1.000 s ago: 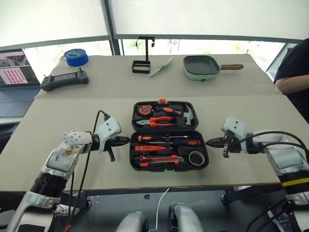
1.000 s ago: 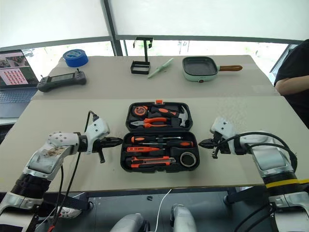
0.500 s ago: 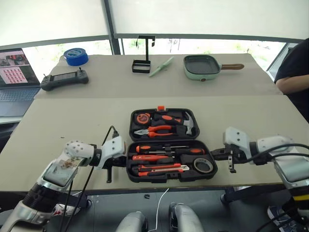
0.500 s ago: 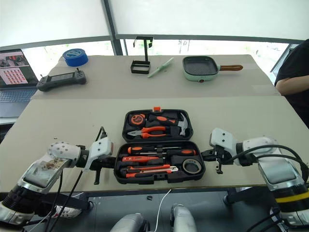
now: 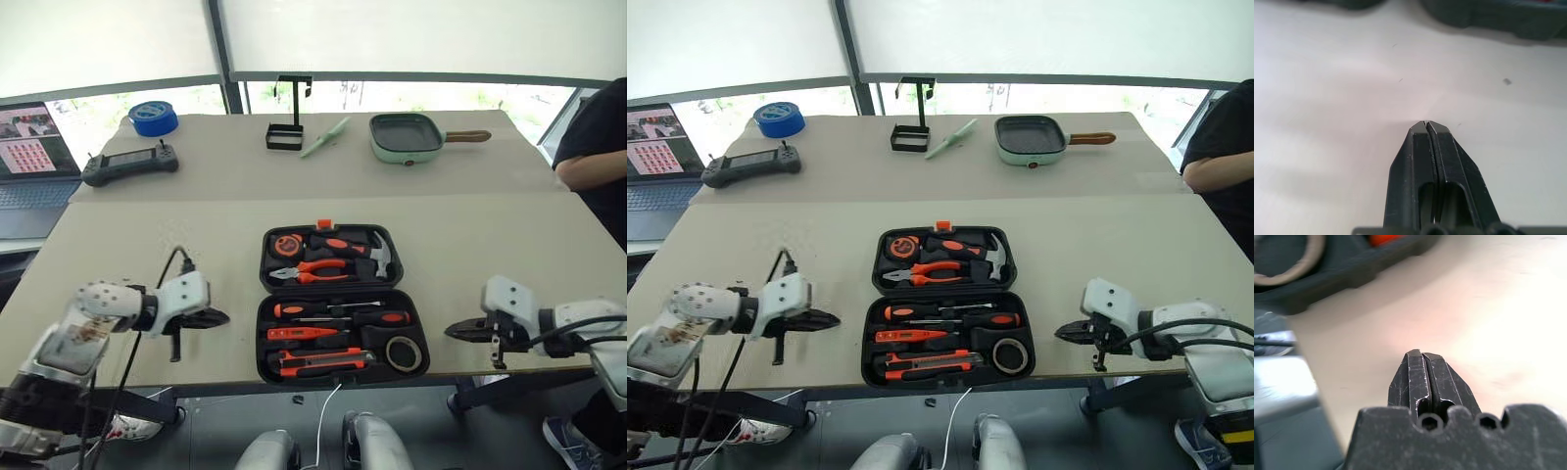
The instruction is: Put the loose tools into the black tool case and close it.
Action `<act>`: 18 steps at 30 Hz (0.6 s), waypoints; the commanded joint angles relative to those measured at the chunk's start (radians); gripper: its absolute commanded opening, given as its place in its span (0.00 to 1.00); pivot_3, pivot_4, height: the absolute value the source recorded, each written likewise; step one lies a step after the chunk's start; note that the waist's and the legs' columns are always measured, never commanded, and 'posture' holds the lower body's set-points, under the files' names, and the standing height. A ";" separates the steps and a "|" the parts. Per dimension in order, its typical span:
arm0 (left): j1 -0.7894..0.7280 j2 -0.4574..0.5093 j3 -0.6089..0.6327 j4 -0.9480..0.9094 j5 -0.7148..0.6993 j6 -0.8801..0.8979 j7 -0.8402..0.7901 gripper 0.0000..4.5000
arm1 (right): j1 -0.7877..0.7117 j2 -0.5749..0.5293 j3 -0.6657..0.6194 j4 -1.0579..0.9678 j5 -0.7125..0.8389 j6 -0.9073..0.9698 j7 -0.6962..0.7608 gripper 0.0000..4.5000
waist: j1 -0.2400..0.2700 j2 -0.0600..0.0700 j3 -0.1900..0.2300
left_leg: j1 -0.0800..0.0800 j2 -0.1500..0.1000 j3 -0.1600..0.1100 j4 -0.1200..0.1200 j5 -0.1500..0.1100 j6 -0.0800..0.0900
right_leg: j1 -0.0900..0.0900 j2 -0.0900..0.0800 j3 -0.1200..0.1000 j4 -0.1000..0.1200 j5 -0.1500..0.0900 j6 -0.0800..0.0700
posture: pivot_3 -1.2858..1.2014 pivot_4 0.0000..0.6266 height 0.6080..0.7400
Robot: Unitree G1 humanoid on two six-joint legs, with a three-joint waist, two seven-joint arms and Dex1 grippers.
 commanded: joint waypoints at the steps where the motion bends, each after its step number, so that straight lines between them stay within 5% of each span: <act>1: -0.257 -0.142 0.132 0.070 -0.212 0.502 0.152 0.24 | -0.242 0.112 -0.052 -0.001 0.161 0.314 -0.125 0.24 | 0.003 -0.003 0.002 | -0.001 0.000 0.000 0.001 0.000 0.000 | 0.000 0.000 0.000 0.000 0.001 -0.001 | 0.52 0.24 1.00; 9: -0.444 -0.317 0.103 0.148 -0.226 0.733 0.331 0.86 | -0.493 0.250 0.065 0.178 0.089 0.484 -0.305 0.82 | 0.000 -0.005 0.001 | -0.006 -0.002 -0.002 0.002 0.000 0.000 | -0.004 0.000 -0.003 0.002 0.004 0.000 | 0.52 0.24 1.00; 11: -0.447 -0.331 0.079 0.151 -0.219 0.728 0.341 0.87 | -0.520 0.268 0.082 0.214 0.080 0.502 -0.324 0.98 | -0.005 -0.005 0.001 | -0.010 -0.004 -0.001 0.003 0.000 0.000 | -0.008 0.000 -0.005 0.002 0.004 0.000 | 0.52 0.24 1.00; 18: -0.454 -0.377 0.072 0.183 -0.213 0.705 0.393 0.82 | -0.567 0.320 0.092 0.331 0.056 0.508 -0.379 0.92 | -0.019 -0.005 0.001 | -0.011 -0.004 0.001 0.005 0.003 -0.005 | -0.012 -0.001 -0.005 0.007 0.005 -0.002 | 0.52 0.24 1.00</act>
